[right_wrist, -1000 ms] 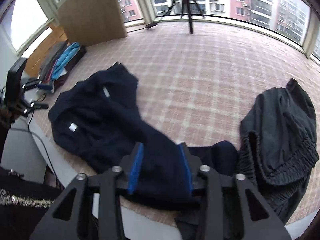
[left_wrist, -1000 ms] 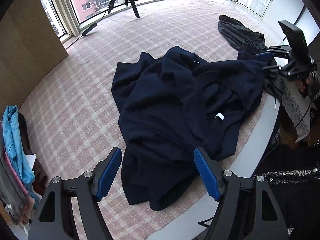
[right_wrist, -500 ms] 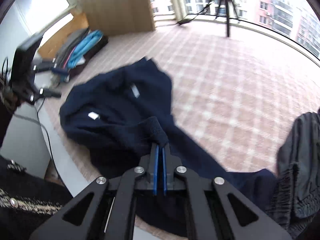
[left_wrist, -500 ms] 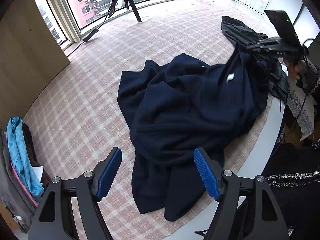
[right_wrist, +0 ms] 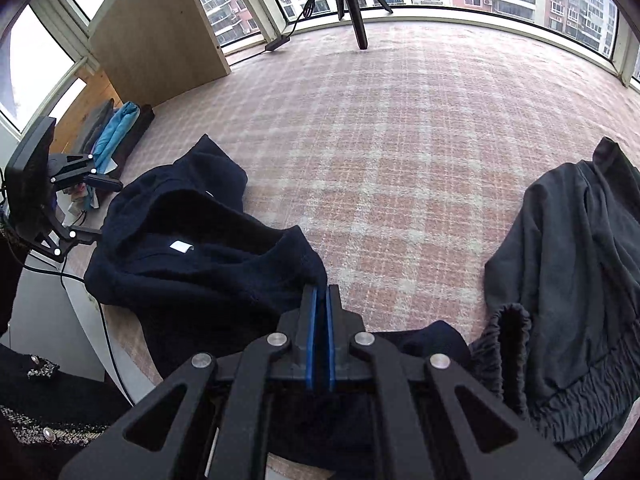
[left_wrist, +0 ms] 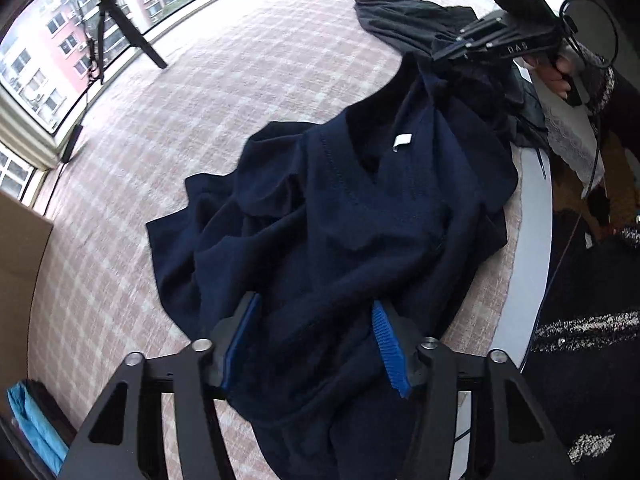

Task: Fold clothes

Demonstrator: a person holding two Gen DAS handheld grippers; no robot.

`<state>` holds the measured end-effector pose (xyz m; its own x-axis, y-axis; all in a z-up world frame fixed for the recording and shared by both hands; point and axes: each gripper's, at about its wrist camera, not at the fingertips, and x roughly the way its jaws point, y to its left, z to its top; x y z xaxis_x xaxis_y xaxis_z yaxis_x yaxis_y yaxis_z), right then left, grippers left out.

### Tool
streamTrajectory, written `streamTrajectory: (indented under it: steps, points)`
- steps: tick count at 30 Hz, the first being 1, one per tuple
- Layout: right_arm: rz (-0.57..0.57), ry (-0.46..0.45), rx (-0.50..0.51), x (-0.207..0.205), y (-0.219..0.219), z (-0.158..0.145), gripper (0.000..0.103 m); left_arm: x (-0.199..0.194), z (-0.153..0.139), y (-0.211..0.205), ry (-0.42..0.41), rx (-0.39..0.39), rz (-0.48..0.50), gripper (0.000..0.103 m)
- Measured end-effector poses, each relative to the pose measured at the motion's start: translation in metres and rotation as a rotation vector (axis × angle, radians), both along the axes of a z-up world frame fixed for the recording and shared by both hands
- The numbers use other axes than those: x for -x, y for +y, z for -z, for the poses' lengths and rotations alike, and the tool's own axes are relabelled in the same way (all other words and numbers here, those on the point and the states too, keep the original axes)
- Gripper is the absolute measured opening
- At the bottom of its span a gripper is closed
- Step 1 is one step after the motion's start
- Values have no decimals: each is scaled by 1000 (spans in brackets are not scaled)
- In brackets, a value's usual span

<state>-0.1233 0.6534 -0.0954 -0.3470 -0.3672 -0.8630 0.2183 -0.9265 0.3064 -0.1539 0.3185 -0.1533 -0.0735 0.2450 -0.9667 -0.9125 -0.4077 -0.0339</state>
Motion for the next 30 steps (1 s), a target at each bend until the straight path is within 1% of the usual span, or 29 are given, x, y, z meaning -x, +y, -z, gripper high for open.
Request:
streamTrajectory:
  steps: [1, 2, 3, 4, 5, 6, 7, 8, 9, 10, 12, 15, 16, 18, 19, 20, 21, 22, 23, 24, 26, 30]
  points:
    - [5, 0, -6, 1, 2, -1, 7, 2, 4, 3, -26, 3, 2, 25]
    - [9, -3, -7, 2, 4, -1, 9, 3, 4, 2, -41, -1, -12, 17]
    - [11, -6, -6, 3, 5, -2, 13, 5, 3, 1, -55, -6, -26, 16]
    - [15, -1, -1, 1, 8, -4, 15, 7, 1, 0, -68, -14, -41, 11]
    - [19, 8, 5, -1, 11, -8, 22, 10, -9, -5, -72, -51, -69, 10]
    - [22, 23, 19, -4, 15, -13, 31, 17, -21, -14, -83, -108, -109, 9]
    - [26, 46, 35, -6, 18, -19, 35, 24, -34, -23, -90, -164, -150, 9]
    - [29, 72, 44, -9, 21, -25, 40, 35, -42, -34, -73, -203, -203, 9]
    - [21, 94, 43, -11, 22, -30, 40, 45, -51, -44, -54, -237, -257, 8]
    - [10, 113, 40, -13, 22, -34, 40, 57, -52, -53, -34, -234, -320, 6]
    - [-34, 109, 15, -11, 14, -33, 41, 77, -48, -65, -38, -224, -411, 4]
    - [-132, 63, -23, -5, -12, -19, 42, 80, -37, -66, -50, -221, -425, 4]
    - [-173, 46, -33, -3, -22, -12, 42, 80, -35, -66, -58, -223, -415, 4]
    - [-241, 10, -84, 0, -41, 5, 44, 76, -31, -61, -45, -203, -393, 4]
    - [-265, -6, -118, 0, -48, 15, 44, 75, -29, -58, -45, -191, -385, 4]
    - [-281, -17, -152, 0, -52, 23, 44, 74, -27, -58, -56, -188, -378, 7]
    - [-284, -26, -160, 1, -52, 29, 44, 72, -24, -57, -60, -182, -378, 10]
    - [-281, -36, -157, 1, -50, 35, 44, 72, -22, -57, -52, -165, -381, 23]
    - [-278, -45, -154, 2, -48, 40, 44, 72, -20, -57, -44, -148, -383, 40]
    - [-268, -50, -141, 3, -45, 41, 43, 70, -18, -58, -26, -135, -380, 44]
    - [-240, -57, -105, 5, -38, 39, 43, 66, -15, -61, -22, -128, -358, 45]
    - [-191, -43, -71, 6, -25, 28, 44, 63, -4, -60, -28, -100, -311, 46]
